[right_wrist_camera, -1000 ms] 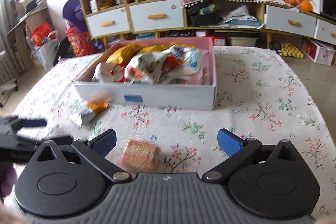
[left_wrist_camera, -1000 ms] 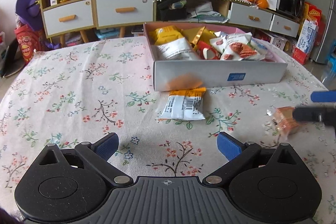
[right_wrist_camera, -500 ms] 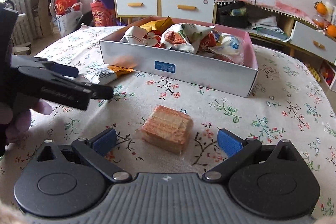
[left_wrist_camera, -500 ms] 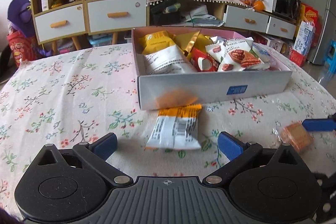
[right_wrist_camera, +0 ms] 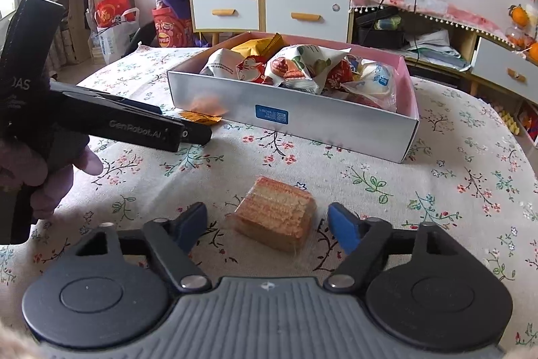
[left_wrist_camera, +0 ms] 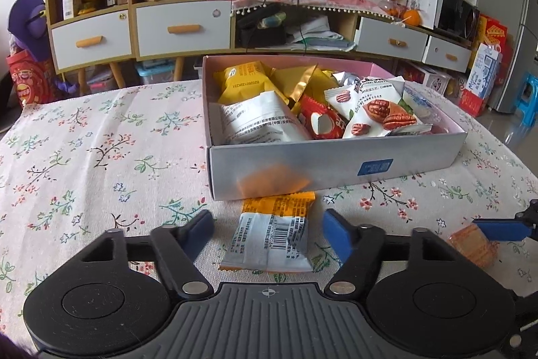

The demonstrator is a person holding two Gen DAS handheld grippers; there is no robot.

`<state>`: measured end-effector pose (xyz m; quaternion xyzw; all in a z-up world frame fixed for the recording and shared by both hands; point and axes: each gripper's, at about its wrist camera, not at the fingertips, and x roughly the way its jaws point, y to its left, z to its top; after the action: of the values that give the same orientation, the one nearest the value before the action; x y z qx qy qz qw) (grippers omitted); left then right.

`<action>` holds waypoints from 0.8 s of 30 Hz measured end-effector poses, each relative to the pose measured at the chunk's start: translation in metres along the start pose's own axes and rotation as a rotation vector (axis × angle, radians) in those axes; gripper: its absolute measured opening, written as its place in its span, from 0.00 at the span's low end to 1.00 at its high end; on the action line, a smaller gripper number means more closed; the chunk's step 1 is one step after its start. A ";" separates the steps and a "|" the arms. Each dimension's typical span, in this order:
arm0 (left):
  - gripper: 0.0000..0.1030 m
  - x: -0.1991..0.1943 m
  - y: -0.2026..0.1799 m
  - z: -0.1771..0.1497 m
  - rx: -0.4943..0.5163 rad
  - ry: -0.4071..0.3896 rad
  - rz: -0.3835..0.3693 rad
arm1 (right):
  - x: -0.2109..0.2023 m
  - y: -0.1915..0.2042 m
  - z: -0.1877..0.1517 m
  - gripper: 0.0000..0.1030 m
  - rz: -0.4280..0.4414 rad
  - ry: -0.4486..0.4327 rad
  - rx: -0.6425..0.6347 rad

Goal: Organize snacks
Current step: 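Close the left gripper on the orange-and-white packet while the right closes on the wafer cake, then carry the orange-and-white packet and wafer cake over the pink box and lower them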

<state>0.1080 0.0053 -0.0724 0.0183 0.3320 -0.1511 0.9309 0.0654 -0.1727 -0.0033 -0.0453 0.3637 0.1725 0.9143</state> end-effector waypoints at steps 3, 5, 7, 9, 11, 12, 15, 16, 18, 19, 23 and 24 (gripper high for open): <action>0.41 -0.001 -0.002 0.002 0.000 0.011 0.004 | -0.001 -0.002 0.001 0.59 0.004 0.003 0.007; 0.39 -0.003 -0.004 0.003 0.006 0.022 0.000 | -0.001 -0.003 0.002 0.52 0.006 0.007 0.013; 0.37 -0.004 -0.005 0.003 0.006 0.029 -0.005 | -0.001 -0.002 0.003 0.47 0.003 0.010 0.009; 0.37 -0.006 -0.006 0.003 0.002 0.038 -0.011 | -0.001 -0.003 0.004 0.42 0.006 0.014 0.015; 0.37 -0.008 -0.008 0.002 -0.003 0.048 -0.018 | -0.001 -0.003 0.006 0.40 0.003 0.023 0.019; 0.36 -0.009 -0.009 0.002 -0.002 0.053 -0.020 | -0.001 -0.003 0.007 0.40 0.002 0.025 0.020; 0.36 -0.012 -0.011 0.002 0.002 0.069 -0.024 | -0.001 -0.002 0.008 0.38 0.004 0.033 0.021; 0.36 -0.014 -0.011 0.002 -0.001 0.074 -0.027 | -0.001 -0.002 0.009 0.38 0.004 0.036 0.022; 0.36 -0.017 -0.011 0.002 -0.013 0.085 -0.029 | -0.001 -0.002 0.011 0.38 0.001 0.038 0.025; 0.36 -0.019 -0.011 0.003 -0.020 0.090 -0.033 | -0.002 -0.002 0.012 0.38 -0.001 0.035 0.026; 0.36 -0.028 -0.008 0.006 -0.042 0.101 -0.040 | -0.005 -0.002 0.020 0.38 -0.007 0.019 0.037; 0.36 -0.031 -0.008 0.007 -0.047 0.102 -0.042 | -0.005 -0.003 0.022 0.38 -0.009 0.015 0.041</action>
<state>0.0872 0.0053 -0.0473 -0.0030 0.3826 -0.1619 0.9096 0.0772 -0.1721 0.0164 -0.0295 0.3739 0.1607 0.9129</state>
